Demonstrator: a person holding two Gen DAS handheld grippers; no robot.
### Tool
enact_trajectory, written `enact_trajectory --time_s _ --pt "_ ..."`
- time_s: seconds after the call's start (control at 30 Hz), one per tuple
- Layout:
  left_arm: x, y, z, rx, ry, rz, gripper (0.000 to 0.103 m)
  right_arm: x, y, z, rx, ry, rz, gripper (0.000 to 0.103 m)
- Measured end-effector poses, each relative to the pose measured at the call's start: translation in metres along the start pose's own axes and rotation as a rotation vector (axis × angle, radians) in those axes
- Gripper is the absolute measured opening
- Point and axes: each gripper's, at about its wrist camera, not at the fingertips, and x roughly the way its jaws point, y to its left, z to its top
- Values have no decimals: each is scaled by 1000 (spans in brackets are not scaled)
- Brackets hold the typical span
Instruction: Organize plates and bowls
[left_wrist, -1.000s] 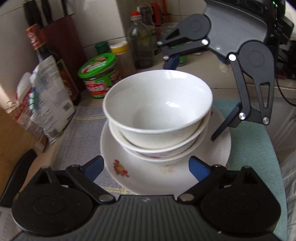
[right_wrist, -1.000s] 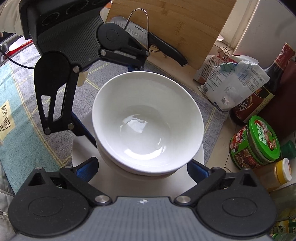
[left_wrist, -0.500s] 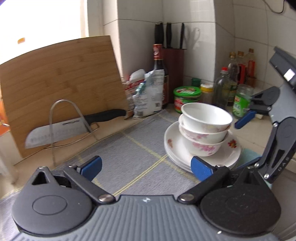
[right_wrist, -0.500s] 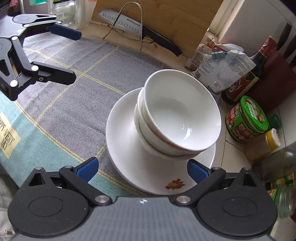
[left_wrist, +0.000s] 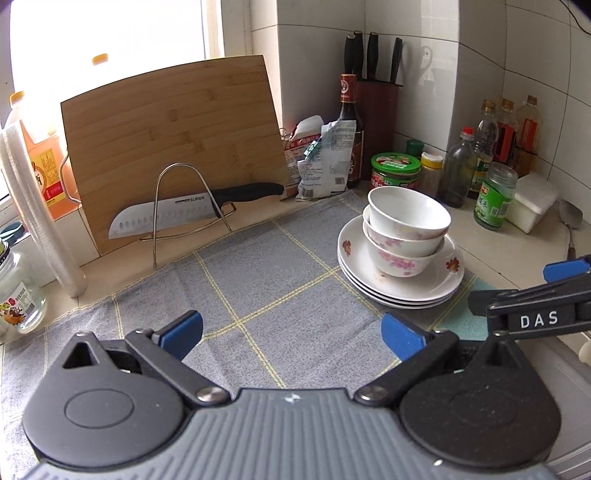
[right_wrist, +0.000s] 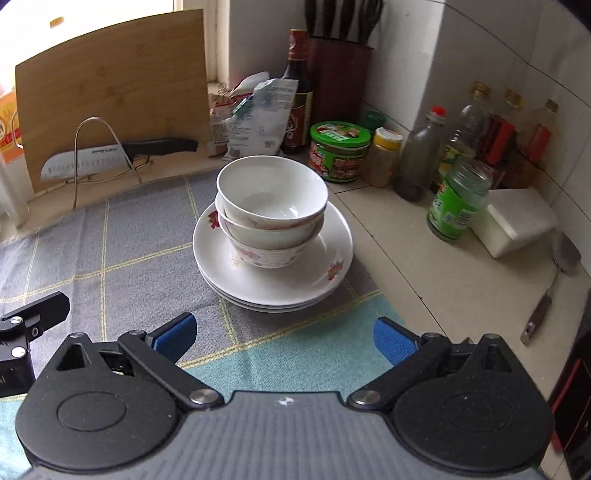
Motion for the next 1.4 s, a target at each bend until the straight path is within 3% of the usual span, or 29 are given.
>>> enact_trajectory --time_s 0.4,1.4 --pt "-19 -16 1 22 -8 13 102 -33 1 -19 42 -59 -40 103" --pt "-30 -20 5 12 -6 9 102 -51 -6 -18 91 -90 -32 103"
